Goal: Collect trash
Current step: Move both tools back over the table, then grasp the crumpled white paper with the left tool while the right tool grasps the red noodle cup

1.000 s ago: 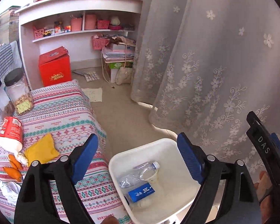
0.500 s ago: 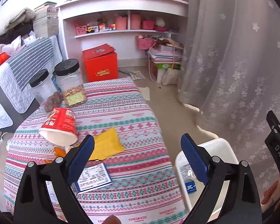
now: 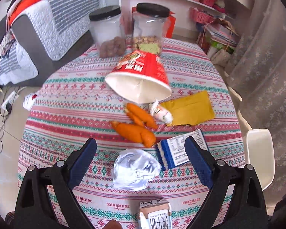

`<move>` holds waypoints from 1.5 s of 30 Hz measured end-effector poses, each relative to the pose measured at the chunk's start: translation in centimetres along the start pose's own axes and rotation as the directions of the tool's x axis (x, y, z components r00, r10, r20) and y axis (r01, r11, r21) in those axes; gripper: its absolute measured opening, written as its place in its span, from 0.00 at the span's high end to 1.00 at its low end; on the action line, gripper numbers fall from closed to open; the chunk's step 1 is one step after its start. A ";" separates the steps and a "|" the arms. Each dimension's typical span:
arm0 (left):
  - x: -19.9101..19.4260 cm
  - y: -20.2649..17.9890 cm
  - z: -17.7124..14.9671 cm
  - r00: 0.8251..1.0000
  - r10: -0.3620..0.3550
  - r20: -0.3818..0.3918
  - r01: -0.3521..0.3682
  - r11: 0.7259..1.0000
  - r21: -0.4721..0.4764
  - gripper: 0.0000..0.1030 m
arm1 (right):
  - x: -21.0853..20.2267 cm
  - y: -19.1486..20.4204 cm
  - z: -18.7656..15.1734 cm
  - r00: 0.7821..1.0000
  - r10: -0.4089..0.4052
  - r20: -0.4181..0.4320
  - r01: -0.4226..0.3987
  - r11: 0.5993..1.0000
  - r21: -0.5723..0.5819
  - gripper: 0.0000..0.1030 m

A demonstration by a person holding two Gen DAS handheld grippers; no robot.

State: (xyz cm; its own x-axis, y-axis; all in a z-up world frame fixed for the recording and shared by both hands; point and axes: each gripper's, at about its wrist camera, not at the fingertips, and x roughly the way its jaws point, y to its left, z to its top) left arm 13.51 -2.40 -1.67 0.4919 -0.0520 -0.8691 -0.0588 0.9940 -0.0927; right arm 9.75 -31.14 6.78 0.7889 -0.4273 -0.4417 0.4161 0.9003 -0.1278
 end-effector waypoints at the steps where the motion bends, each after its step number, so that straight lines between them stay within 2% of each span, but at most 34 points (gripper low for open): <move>1: 0.4 0.6 -0.5 1.000 -0.017 -0.017 0.017 1.000 -0.016 0.12 | 0.1 0.7 -0.1 1.000 0.008 -0.004 -0.008 1.000 -0.011 0.07; 6: 2.2 1.2 -1.9 0.995 -0.079 -0.055 0.076 0.996 -0.048 0.12 | 0.5 4.2 -0.6 0.999 0.033 -0.026 -0.035 0.996 -0.077 0.07; 9: 3.1 0.7 -2.1 0.996 -0.068 -0.065 0.066 0.997 -0.038 0.13 | 0.4 5.9 -0.8 0.999 0.044 -0.030 -0.047 0.993 -0.106 0.07; 10: 3.4 0.8 -2.2 0.995 -0.066 -0.070 0.064 0.997 -0.034 0.18 | 0.3 6.4 -0.9 0.998 0.050 -0.031 -0.053 0.992 -0.117 0.07; 11: 3.8 0.7 -2.3 0.995 -0.062 -0.082 0.060 0.998 -0.028 0.29 | 0.3 6.9 -1.0 0.998 0.054 -0.034 -0.058 0.990 -0.126 0.07; 13: 4.6 0.9 -2.6 0.991 -0.059 -0.121 0.056 0.998 -0.023 0.43 | 0.6 7.9 -1.1 0.997 0.065 -0.049 -0.072 0.987 -0.142 0.07; 14: 4.5 1.2 -2.7 0.990 -0.077 -0.114 0.074 0.997 -0.033 0.44 | 0.8 8.4 -1.2 0.996 0.070 -0.061 -0.079 0.986 -0.147 0.07; 17: 2.7 2.3 -2.6 0.996 -0.084 -0.029 0.083 0.996 -0.027 0.46 | 1.6 9.6 -1.5 0.989 0.099 -0.109 -0.114 0.984 -0.139 0.07; 19: 1.0 3.7 -1.9 0.993 -0.110 0.032 0.112 0.992 -0.057 0.46 | 2.2 10.4 -1.7 0.977 0.151 -0.152 -0.170 0.978 -0.121 0.07; 21: -0.8 5.5 -0.9 0.989 -0.109 0.097 0.117 0.989 -0.089 0.46 | 2.9 11.8 -2.1 0.958 0.209 -0.198 -0.234 0.965 -0.115 0.07; 23: -2.8 7.3 0.2 0.981 -0.071 0.179 0.092 0.990 -0.110 0.46 | 3.6 13.5 -2.5 0.932 0.269 -0.241 -0.302 0.947 -0.112 0.07; 24: -3.7 8.1 0.7 0.974 -0.044 0.223 0.070 0.991 -0.114 0.46 | 3.9 14.4 -2.6 0.916 0.303 -0.265 -0.339 0.935 -0.105 0.07; 26: -5.1 9.6 1.3 0.951 0.018 0.308 0.017 0.994 -0.110 0.46 | 4.9 16.1 -2.7 0.860 0.392 -0.327 -0.432 0.900 -0.059 0.07; 27: -5.4 10.4 1.6 0.942 0.036 0.335 0.003 0.993 -0.116 0.46 | 5.6 16.9 -2.6 0.820 0.444 -0.362 -0.481 0.877 -0.014 0.07; 28: -5.4 11.3 1.7 0.938 0.042 0.345 0.004 0.991 -0.131 0.46 | 6.3 17.6 -2.5 0.771 0.500 -0.396 -0.528 0.848 0.044 0.07; 30: -4.6 13.1 1.9 0.944 0.030 0.330 0.028 0.985 -0.170 0.46 | 8.3 19.4 -2.1 0.660 0.599 -0.453 -0.594 0.785 0.174 0.07; 32: -3.8 14.3 2.3 0.952 0.015 0.305 0.048 0.979 -0.199 0.46 | 10.6 21.1 -1.5 0.569 0.661 -0.489 -0.610 0.738 0.288 0.07; 36: -4.5 16.0 3.2 0.940 -0.014 0.341 0.095 0.971 -0.221 0.46 | 14.2 24.4 -1.5 0.452 0.712 -0.538 -0.625 0.683 0.378 0.07; 38: -4.6 16.6 3.3 0.937 -0.020 0.349 0.107 0.967 -0.232 0.45 | 15.8 26.0 -2.1 0.408 0.701 -0.585 -0.627 0.681 0.379 0.07; 40: -4.2 17.2 3.5 0.941 -0.037 0.336 0.126 0.961 -0.246 0.45 | 16.8 27.0 -2.6 0.394 0.685 -0.614 -0.623 0.689 0.369 0.07; 43: -3.4 18.2 4.0 0.948 -0.063 0.314 0.157 0.945 -0.286 0.45 | 18.1 28.2 -3.4 0.328 0.715 -0.617 -0.632 0.652 0.419 0.07; 45: -3.1 18.6 4.4 0.948 -0.075 0.309 0.173 0.936 -0.305 0.45 | 18.8 29.1 -4.0 0.300 0.722 -0.623 -0.624 0.643 0.443 0.07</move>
State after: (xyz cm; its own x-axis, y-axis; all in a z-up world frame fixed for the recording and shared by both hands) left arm 14.69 16.70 1.38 0.7393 -0.0935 -0.6668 -0.2351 0.8921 -0.3858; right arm 34.90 -12.60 -8.77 0.2554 0.5731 -0.7786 -0.0244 0.8089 0.5874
